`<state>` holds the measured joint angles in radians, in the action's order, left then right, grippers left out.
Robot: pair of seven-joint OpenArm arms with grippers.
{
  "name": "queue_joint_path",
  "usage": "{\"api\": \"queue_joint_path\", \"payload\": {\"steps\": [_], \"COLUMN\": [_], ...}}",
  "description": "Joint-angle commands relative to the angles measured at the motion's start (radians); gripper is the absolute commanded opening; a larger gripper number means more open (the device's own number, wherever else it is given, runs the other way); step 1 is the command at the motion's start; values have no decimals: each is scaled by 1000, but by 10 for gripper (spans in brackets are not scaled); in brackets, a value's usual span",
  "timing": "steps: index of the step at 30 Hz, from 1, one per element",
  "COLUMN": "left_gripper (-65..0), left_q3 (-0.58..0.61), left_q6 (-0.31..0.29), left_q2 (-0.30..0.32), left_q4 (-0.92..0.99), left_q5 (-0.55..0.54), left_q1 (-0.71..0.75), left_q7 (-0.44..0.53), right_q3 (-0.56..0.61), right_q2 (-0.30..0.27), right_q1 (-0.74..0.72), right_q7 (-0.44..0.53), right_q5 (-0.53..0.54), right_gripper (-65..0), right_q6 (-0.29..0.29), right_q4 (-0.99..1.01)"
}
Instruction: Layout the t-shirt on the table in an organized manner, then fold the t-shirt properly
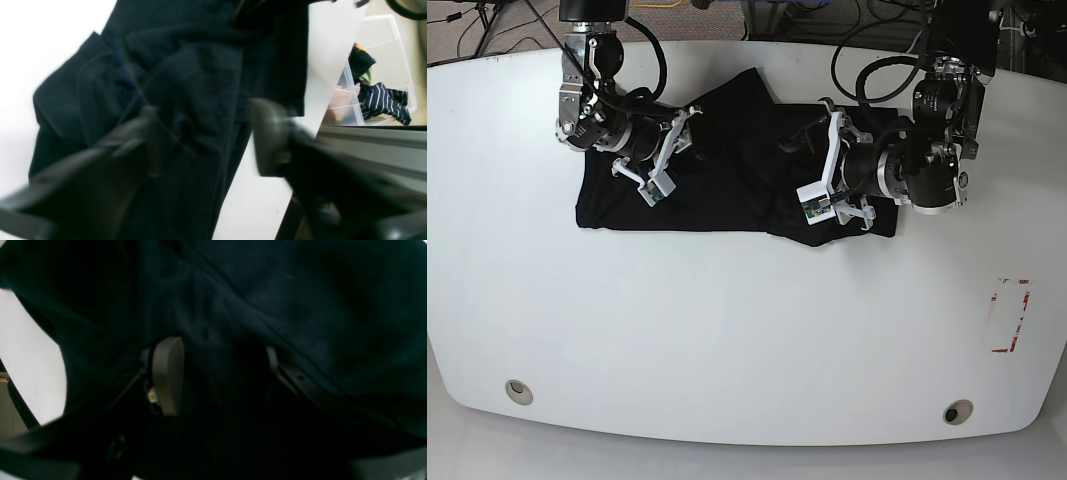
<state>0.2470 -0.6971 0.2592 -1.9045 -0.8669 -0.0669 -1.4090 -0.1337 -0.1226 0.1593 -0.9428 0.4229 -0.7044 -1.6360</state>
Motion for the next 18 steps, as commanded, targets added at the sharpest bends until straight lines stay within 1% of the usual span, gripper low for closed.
{"api": "queue_joint_path", "payload": {"steps": [1,5,8,10,11,13,15,18], "left_gripper": [-235,-233,-232,-231,-231,-233,-235,-236], "left_q3": [-2,-28,-100,-170,-183,-248,-285,-291], "left_q6": [-1,-1,-1,-1,-1,-1,-1,-1], "left_q2": [22,41,50,53,53,51,50,50], "left_q4": [-20,-20,-17,-7,-2,26,58,112], "left_q5": [-54,-82,-81,-77,-76,-64,-35,35], "left_q1": [-20,-37,-58,-61,-61,-69,-70,-75], "left_q7": [13,13,13,13,13,13,23,30], "right_q3": [-1,-1,-2,-2,-2,-2,-2,-2], "right_q2": [-7,-7,-7,-7,-7,-7,-7,-4], "right_q1": [-4,-4,-4,-4,-4,-4,-4,-4], "right_q7": [-18,-18,-18,-18,-18,-18,-18,-18], "right_q5": [-26,-25,-25,-23,-23,-25,-20,-20], "right_gripper": [-352,-352,-352,-352,-352,-352,-352,-352], "right_q6": [6,6,6,6,6,6,6,6], "right_q4": [-5,-5,-5,-5,-5,-5,-5,-7]}}
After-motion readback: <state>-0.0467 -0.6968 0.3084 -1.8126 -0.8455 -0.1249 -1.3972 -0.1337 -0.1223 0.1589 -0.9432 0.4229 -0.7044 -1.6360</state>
